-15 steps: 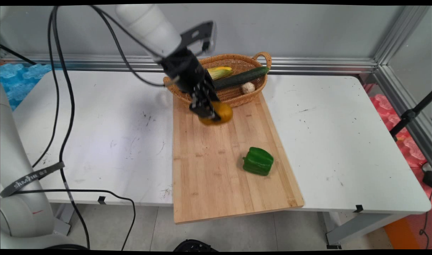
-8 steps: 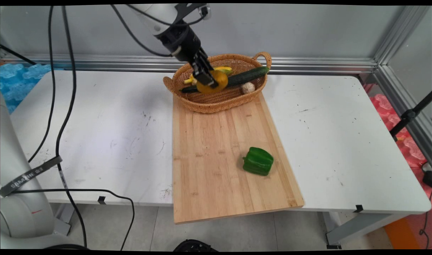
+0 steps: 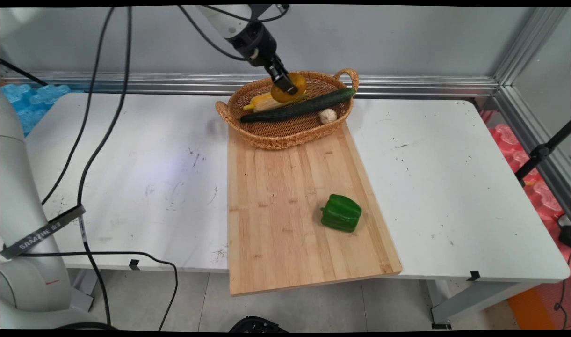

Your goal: Place the picked object in the vegetable basket

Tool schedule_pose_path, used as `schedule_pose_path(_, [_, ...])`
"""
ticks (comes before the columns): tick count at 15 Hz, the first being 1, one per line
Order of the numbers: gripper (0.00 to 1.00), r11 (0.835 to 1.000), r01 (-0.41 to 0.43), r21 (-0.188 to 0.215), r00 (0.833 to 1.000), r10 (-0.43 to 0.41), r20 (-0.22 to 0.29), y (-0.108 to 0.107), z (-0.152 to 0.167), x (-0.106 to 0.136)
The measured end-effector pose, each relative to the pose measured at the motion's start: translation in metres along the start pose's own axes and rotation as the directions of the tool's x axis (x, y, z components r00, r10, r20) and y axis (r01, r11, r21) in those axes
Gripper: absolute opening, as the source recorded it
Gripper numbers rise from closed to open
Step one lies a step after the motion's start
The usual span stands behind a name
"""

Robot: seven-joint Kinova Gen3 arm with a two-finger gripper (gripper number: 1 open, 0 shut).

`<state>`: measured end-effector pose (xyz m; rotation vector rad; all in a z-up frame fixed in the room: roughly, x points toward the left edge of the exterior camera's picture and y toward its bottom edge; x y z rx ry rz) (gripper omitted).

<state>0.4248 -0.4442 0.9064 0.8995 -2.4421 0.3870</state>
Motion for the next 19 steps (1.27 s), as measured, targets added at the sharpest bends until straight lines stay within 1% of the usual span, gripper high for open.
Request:
schedule_pose_path(4, [0.0, 0.999, 0.035, 0.036, 0.999, -0.034, -0.016, -0.026, 0.034, 0.011])
schedule_pose_path(8, [0.0, 0.997, 0.053, 0.057, 0.998, -0.051, -0.027, -0.049, 0.065, 0.021])
schedule_pose_path(11, [0.0, 0.997, 0.056, 0.062, 0.998, -0.054, -0.026, -0.061, 0.086, 0.023])
schedule_pose_path(14, [0.0, 0.997, 0.048, 0.054, 0.999, -0.047, -0.023, -0.067, 0.102, 0.026])
schedule_pose_path(15, [1.0, 0.998, 0.044, 0.052, 0.999, -0.043, -0.024, -0.069, 0.106, 0.026])
schedule_pose_path(19, [1.0, 0.999, 0.026, 0.046, 0.999, -0.025, -0.031, -0.074, 0.113, 0.03])
